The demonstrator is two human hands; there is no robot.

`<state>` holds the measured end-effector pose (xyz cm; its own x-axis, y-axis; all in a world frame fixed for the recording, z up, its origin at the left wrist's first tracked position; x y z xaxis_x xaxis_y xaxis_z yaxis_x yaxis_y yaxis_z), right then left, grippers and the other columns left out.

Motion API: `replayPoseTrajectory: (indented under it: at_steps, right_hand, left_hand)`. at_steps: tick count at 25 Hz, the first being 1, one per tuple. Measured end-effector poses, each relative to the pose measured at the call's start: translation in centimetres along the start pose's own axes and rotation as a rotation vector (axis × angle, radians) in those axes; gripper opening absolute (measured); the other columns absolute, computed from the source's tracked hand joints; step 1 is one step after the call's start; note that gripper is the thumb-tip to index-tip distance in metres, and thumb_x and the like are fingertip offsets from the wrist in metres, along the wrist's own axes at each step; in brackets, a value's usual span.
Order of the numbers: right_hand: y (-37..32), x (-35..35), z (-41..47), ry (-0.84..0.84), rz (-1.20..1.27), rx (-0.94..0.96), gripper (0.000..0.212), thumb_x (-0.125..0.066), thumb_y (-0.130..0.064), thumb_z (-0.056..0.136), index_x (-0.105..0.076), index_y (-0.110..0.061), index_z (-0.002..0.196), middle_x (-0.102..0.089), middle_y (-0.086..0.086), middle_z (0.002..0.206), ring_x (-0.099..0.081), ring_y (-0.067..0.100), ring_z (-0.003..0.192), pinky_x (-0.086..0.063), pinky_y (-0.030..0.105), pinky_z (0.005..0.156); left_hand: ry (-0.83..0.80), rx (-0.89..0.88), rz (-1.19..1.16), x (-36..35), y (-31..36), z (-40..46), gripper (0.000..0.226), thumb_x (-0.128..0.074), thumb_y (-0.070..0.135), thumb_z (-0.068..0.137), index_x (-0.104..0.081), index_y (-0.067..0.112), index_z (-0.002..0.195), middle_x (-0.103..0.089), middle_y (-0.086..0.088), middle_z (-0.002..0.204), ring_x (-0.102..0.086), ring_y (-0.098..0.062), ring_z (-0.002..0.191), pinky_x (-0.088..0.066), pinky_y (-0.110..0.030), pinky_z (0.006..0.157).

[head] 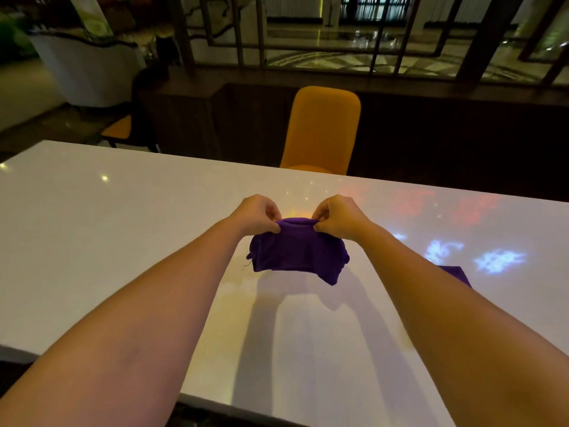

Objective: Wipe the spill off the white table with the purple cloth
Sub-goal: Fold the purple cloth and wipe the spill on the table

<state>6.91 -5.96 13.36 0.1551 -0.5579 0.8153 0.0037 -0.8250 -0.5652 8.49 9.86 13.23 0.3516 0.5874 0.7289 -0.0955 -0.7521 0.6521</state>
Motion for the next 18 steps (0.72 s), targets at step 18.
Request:
replayPoseTrajectory:
  at_steps: [18]
  right_hand:
    - [1.9,-14.3,2.1,0.094,-0.245,-0.373,0.028,-0.050,-0.044,0.081,-0.064,-0.023,0.093,-0.061,0.005,0.102,-0.054,0.026,0.100,-0.037,0.045,0.094]
  left_hand:
    - [-0.278,-0.129,-0.041,-5.1,-14.3,4.0,0.022,-0.072,0.016,0.072,-0.067,0.013,0.094,-0.067,-0.004,0.092,-0.063,-0.020,0.086,-0.053,-0.032,0.079]
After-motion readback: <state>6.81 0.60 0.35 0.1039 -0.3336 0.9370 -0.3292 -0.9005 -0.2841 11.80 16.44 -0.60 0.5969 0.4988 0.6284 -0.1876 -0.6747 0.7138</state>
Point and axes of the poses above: each hand's wrist, its own z-axis towards the middle knuckle, its own x-axis out of the back of the hand, y = z × x, the point moved 8 cm from there along z, towards the middle knuckle
